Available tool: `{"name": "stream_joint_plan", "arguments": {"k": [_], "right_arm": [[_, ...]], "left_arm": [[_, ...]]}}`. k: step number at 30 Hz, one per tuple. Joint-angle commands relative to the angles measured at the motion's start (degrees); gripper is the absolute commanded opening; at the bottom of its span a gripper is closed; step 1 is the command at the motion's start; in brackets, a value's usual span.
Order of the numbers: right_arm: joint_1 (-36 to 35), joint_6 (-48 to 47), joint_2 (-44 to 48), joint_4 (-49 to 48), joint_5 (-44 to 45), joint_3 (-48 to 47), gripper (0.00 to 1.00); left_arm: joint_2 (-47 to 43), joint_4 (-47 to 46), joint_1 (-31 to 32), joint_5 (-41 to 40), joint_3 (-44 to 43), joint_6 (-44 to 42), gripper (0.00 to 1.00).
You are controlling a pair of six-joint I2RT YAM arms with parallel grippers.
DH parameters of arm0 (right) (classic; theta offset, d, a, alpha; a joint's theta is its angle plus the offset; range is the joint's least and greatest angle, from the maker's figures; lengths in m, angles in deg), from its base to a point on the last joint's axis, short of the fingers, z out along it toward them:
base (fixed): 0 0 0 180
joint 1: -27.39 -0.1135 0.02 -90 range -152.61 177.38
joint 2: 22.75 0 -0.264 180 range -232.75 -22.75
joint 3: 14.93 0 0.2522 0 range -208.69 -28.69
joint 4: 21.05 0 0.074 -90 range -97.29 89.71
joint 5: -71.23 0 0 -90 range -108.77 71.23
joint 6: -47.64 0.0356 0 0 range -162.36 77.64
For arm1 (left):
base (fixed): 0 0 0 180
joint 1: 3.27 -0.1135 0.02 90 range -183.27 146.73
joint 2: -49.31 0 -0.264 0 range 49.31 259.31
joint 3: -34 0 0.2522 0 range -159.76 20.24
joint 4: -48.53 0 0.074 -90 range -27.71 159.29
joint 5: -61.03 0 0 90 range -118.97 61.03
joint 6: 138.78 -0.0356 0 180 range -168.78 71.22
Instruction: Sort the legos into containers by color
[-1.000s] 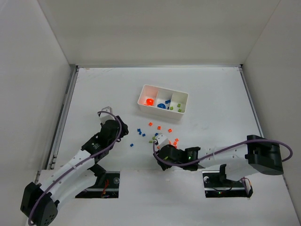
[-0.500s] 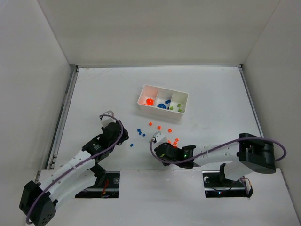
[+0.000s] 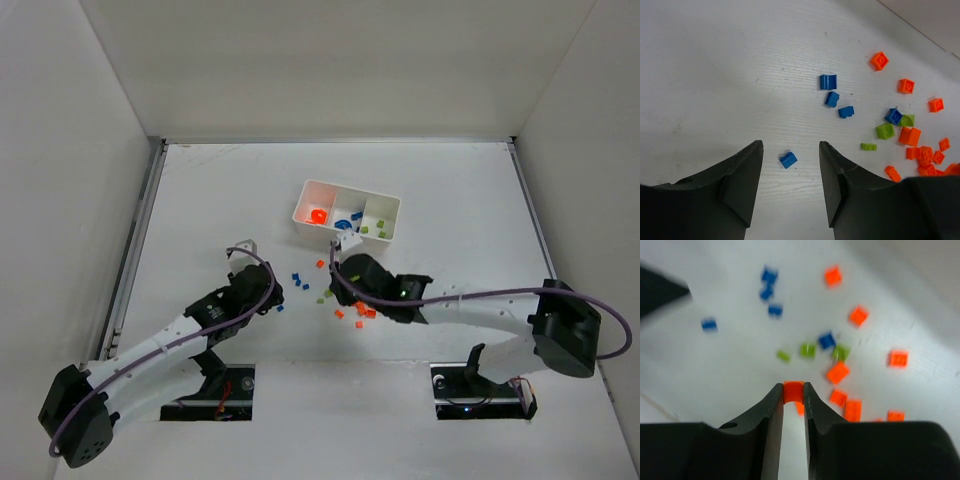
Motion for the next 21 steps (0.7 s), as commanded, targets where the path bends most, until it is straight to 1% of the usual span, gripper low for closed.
{"name": "stream_joint_plan", "arguments": {"k": [1,5,8,13,16,18,21], "right_arm": [[5.56,-4.28,0.59,-6.51,-2.31,-8.69,0.22],[12.77,-5.35,-5.73,-10.21,-6.36,-17.3,0.22],[16.73,-6.4,-14.16,-10.49,-7.68,-25.21,0.22],[20.34,-6.67,-24.72,-9.78,-7.24,-34.71,0.22],[21.4,-6.49,-29.64,-9.34,-7.16,-39.28,0.23],[21.75,-6.32,-31.84,-8.99,-6.98,-41.13,0.26],[21.93,-5.96,-34.4,-9.43,-6.89,-42.72,0.38]], "left_arm": [[0.76,-1.32,2.29,-2.21,-0.55,3.76,0.46],[2.24,-2.38,5.81,-6.42,-0.2,4.73,0.46],[3.48,-2.64,8.62,-9.32,-0.03,4.99,0.46],[4.45,-2.64,10.91,-10.82,-0.11,6.05,0.46],[4.89,-2.11,12.93,-14.42,0.24,6.4,0.46],[5.76,-1.32,13.55,-15.13,-0.37,6.49,0.46],[6.82,-1.23,14.08,-16.1,0.67,7.54,0.46]]}}
